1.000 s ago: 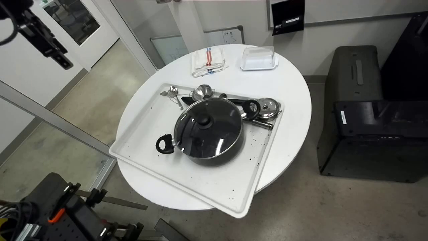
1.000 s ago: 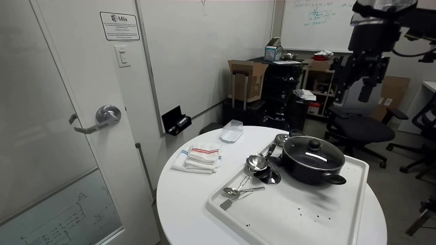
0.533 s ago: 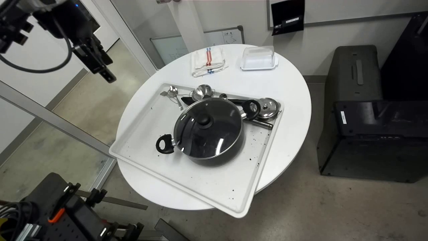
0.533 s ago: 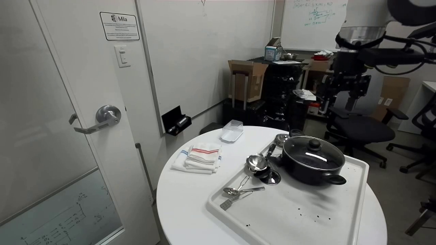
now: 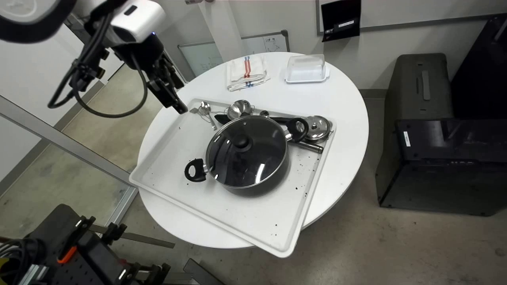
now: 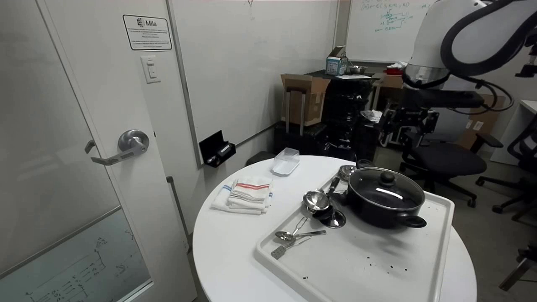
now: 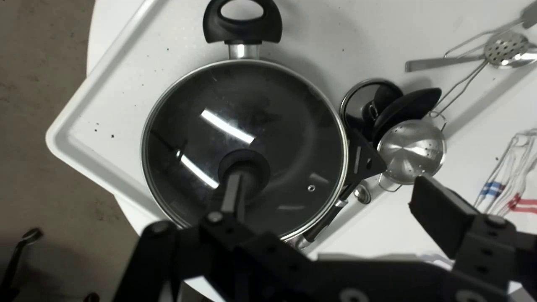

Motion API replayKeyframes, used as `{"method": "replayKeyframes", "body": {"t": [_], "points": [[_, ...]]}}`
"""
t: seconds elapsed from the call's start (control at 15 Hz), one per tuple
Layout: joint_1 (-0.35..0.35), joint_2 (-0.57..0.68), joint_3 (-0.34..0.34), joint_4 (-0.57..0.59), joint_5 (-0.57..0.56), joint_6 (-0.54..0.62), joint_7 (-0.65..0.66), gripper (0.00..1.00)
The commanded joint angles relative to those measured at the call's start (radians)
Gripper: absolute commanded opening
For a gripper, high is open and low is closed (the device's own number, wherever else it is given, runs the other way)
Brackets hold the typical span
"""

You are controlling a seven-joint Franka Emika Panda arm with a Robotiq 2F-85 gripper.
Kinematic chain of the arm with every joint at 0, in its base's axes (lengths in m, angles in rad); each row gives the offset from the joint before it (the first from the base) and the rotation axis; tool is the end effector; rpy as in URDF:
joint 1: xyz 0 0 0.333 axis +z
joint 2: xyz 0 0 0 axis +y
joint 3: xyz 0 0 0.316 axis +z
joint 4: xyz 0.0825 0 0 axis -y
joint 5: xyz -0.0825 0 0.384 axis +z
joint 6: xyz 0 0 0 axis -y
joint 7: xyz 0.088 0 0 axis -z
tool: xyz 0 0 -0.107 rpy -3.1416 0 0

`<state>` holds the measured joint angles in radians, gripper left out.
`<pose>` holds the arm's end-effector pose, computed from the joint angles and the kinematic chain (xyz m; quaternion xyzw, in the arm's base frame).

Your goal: Remove the lid from the table

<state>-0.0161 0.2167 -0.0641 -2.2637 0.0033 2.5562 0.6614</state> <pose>0.5435 -0.0438 0.2717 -0.9312 0.3624 -0.0382 0.0053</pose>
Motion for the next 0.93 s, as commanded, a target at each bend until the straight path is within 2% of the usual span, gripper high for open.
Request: {"method": "replayKeyframes", "body": {"t": [0.0,0.47,0.87], "points": [[0.015,0.107,-0.056,0.059,-0.020,0.081,0.049,1.00],[0.034,0.263,-0.140,0.106,0.003,0.198,0.049,1.00],[0.037,0.364,-0.146,0.142,0.039,0.237,0.018,1.00]]}}
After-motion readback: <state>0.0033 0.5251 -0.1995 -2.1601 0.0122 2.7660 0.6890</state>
